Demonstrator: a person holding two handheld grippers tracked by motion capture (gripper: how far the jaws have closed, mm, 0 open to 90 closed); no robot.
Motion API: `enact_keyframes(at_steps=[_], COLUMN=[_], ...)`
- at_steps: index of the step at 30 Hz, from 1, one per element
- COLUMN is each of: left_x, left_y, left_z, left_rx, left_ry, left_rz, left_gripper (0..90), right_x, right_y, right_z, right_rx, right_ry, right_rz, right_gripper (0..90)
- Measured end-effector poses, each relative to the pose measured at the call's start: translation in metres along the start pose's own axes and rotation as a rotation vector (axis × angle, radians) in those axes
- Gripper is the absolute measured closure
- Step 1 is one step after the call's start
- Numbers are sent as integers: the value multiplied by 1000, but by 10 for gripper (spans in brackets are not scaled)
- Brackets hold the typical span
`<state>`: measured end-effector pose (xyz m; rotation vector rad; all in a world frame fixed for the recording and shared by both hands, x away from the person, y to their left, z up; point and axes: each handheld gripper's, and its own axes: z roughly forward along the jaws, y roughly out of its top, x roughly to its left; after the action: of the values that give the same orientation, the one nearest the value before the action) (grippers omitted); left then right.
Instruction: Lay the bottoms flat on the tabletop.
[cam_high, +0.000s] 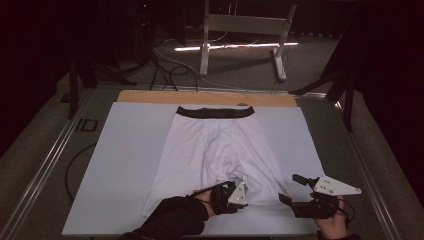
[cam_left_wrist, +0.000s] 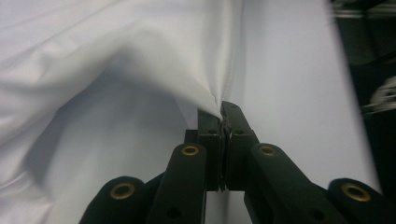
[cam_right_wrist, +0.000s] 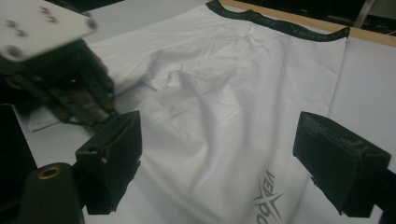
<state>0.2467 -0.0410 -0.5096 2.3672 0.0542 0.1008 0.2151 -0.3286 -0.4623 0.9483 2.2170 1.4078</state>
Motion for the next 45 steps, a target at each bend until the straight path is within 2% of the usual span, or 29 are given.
enact_keyframes(at_steps=[3,6,7,8,9,10,11,12,14,15,16,19,20,22,24,25,27,28,30,32,33,34,35,38,39,40,41,44,45], left_x=[-9,-15,-18,-18,-20,-20,-22,-22,-22,-20,-19,-17,-17,-16,-16,-16,-20,-23,-25,-37,-37,-39,-43,-49,-55,-55,-60,-61,-59], left_y=[3,2,-1,-1,-6,-6,-13,-18,-21,-26,-29,-31,-31,-27,-24,-22,-20,-21,-22,-29,-29,-31,-35,-37,-37,-37,-31,-23,-15], left_z=[-9,-17,-24,-24,-31,-31,-34,-35,-35,-35,-34,-35,-35,-37,-37,-37,-36,-36,-37,-44,-44,-47,-52,-59,-65,-65,-66,-62,-54], left_rx=[-14,-27,-41,-41,-41,-41,-35,-21,-15,-12,-20,-41,-41,-66,-75,-71,-47,-29,-13,18,18,26,18,-13,-51,-51,-81,-92,-80], left_ry=[-33,-44,-61,-61,-76,-76,-75,-74,-68,-68,-69,-71,-71,-75,-85,-95,-102,-126,-127,-25,-25,-5,44,60,55,55,48,32,29], left_rz=[-21,-41,-72,-72,-110,-110,-145,-154,-167,-201,-234,-260,-260,-273,-291,-296,-305,-302,-287,-198,-198,-173,-148,-133,-98,-98,-64,-47,-21], left_gripper=[894,893,893,892,892,892,892,891,890,889,889,889,889,889,889,888,858,831,730,558,506,506,453,439,453,478,493,501,513], right_x=[-1,-1,-1,-1,-1,-1,0,1,2,2,2,7,8,13,17,19,19,19,20,19,19,19,19,19,19,19,19,18,19], right_y=[0,0,0,0,0,0,-1,-1,-3,-9,-10,-22,-26,-37,-45,-47,-45,-44,-41,-41,-41,-41,-41,-39,-39,-39,-39,-38,-38], right_z=[-1,-2,-2,-2,-2,-2,-2,-2,-2,-3,-3,-9,-11,-11,-9,-6,-3,-3,-4,-5,-5,-6,-6,-7,-7,-7,-6,-5,-5], right_rx=[2,3,2,3,7,7,11,16,17,27,31,62,69,93,111,117,116,110,103,96,96,97,98,96,100,97,97,101,100], right_ry=[-8,-14,-12,-11,-17,-17,-10,-6,14,53,57,90,86,127,140,161,160,165,152,144,144,138,132,127,127,129,130,129,131], right_rz=[-1,0,2,4,1,1,9,9,13,36,40,50,48,63,59,65,64,62,55,51,51,51,47,39,42,42,43,42,42], right_gripper=[158,158,158,158,158,158,158,157,152,159,159,258,282,341,386,395,402,405,405,406,406,407,406,407,407,408,413,414,414])
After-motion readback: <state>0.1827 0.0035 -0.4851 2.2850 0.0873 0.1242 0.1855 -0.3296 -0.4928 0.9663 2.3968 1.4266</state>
